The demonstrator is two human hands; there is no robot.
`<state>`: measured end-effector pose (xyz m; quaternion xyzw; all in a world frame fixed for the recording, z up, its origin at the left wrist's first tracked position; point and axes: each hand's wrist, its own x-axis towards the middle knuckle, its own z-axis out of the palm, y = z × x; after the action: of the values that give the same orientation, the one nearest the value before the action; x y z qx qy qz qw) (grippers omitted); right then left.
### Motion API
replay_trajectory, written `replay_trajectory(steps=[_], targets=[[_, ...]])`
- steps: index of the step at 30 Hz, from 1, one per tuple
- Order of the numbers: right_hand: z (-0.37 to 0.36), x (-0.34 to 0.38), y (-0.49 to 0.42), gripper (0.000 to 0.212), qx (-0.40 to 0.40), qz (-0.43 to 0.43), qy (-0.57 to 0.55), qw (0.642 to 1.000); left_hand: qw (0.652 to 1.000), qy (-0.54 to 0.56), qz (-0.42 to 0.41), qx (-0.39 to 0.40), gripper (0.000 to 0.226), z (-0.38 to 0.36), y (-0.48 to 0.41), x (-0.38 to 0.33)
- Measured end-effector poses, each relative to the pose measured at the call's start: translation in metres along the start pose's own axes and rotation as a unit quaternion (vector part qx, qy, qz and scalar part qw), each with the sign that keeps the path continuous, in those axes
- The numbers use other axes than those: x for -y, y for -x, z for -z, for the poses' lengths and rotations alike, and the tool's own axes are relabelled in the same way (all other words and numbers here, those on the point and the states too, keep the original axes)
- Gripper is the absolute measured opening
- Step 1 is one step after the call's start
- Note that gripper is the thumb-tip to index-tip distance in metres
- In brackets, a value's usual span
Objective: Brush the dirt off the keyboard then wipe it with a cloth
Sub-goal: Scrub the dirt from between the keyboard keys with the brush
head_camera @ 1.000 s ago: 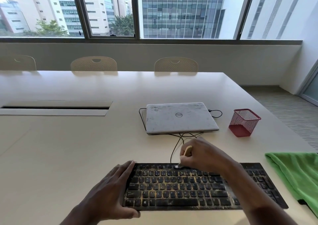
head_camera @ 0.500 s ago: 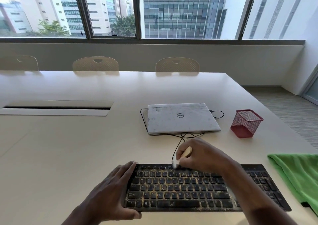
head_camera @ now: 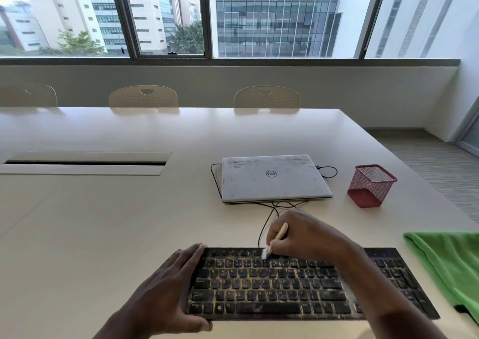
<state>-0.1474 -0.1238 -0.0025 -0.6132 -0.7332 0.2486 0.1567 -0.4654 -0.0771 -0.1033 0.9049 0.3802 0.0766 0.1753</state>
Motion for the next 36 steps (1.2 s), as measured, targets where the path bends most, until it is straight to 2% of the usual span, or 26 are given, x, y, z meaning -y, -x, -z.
replay_trajectory(steps=[4,8,14,18,21,25,30,36], targets=[[-0.002,0.002,-0.001,0.011,-0.06,-0.006,-0.025,0.998,1.0,0.002,-0.003,-0.002,0.143,0.001,-0.001,-0.001],[-0.014,0.003,-0.002,0.023,-0.033,0.008,-0.012,0.999,1.0,0.005,-0.003,-0.003,0.144,0.0,0.0,-0.001],[-0.006,0.0,0.001,0.019,-0.065,0.002,-0.024,0.998,1.0,-0.001,-0.004,-0.004,0.143,0.0,-0.001,0.0],[-0.006,-0.002,0.0,0.032,-0.048,0.002,-0.013,0.999,1.0,-0.003,-0.007,-0.005,0.143,-0.002,-0.001,0.001],[-0.006,-0.006,0.001,0.033,-0.046,-0.011,-0.008,0.999,1.0,0.0,-0.008,-0.008,0.142,-0.002,-0.001,0.001],[-0.001,-0.003,0.002,0.025,-0.065,-0.004,-0.019,0.998,1.0,0.0,-0.011,-0.006,0.141,-0.003,-0.001,0.001],[-0.004,-0.003,0.002,0.021,-0.021,0.005,-0.009,1.0,1.0,-0.001,-0.006,-0.005,0.141,-0.002,0.0,0.0],[-0.005,0.002,-0.001,0.017,-0.038,0.028,-0.016,0.999,1.0,-0.002,-0.002,-0.003,0.141,-0.001,0.0,0.001]])
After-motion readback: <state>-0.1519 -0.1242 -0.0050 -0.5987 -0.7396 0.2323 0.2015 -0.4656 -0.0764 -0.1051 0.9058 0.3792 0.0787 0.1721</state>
